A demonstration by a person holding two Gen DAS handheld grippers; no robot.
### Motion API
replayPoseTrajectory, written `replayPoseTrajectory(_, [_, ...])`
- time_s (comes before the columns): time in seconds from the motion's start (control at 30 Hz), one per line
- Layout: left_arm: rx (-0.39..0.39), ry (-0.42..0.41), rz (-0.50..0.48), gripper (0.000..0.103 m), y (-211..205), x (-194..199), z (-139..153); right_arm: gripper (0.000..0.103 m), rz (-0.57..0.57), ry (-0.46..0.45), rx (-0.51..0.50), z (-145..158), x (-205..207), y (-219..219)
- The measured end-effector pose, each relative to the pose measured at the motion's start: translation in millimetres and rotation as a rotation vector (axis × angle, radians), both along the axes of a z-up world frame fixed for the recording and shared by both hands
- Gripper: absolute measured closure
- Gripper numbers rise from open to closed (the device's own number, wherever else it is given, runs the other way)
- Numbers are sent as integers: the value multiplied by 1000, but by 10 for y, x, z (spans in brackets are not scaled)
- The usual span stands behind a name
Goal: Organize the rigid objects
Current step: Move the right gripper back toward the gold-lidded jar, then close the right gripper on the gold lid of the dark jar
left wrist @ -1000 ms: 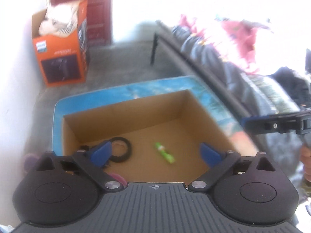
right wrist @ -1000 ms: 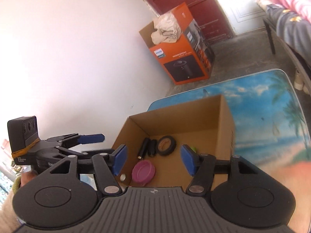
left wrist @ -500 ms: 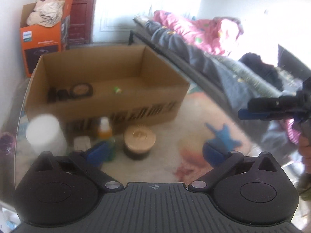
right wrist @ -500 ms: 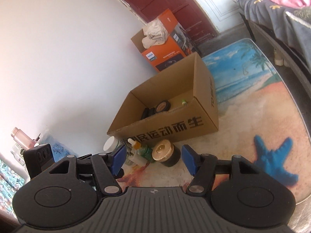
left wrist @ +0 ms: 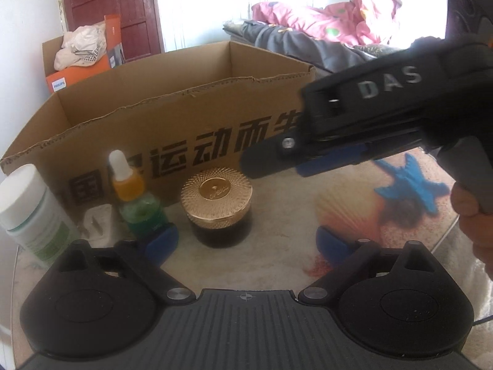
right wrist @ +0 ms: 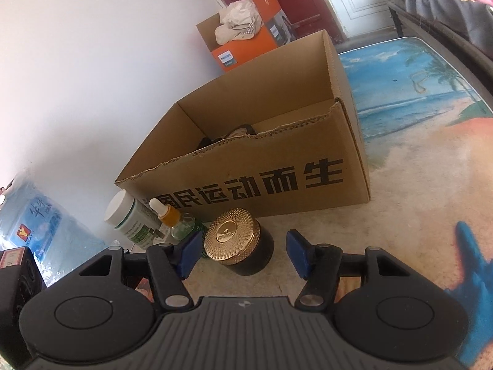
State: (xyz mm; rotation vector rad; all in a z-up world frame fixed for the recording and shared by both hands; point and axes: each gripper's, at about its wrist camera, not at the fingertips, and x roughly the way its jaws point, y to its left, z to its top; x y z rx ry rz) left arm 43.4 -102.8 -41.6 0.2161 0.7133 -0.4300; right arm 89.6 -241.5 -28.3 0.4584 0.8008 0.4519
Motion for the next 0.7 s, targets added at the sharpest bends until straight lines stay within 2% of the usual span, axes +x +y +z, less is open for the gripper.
replayPoseTrajectory(0.13, [10, -8, 19, 16, -10, 80, -36, 49, 23, 12, 19, -82, 149, 70])
replayPoseTrajectory(0.3, [-5, 16, 27, 23, -2, 174, -88, 52, 49, 40, 16, -182, 296, 154])
replayPoseTrajectory(0.5, [-22, 24, 30, 24, -23, 173, -71, 51, 83, 70, 23, -237, 349, 195])
replayPoseTrajectory(0.7, [-34, 40, -10, 23, -74, 136, -48, 51, 70, 73, -3, -208, 302, 115])
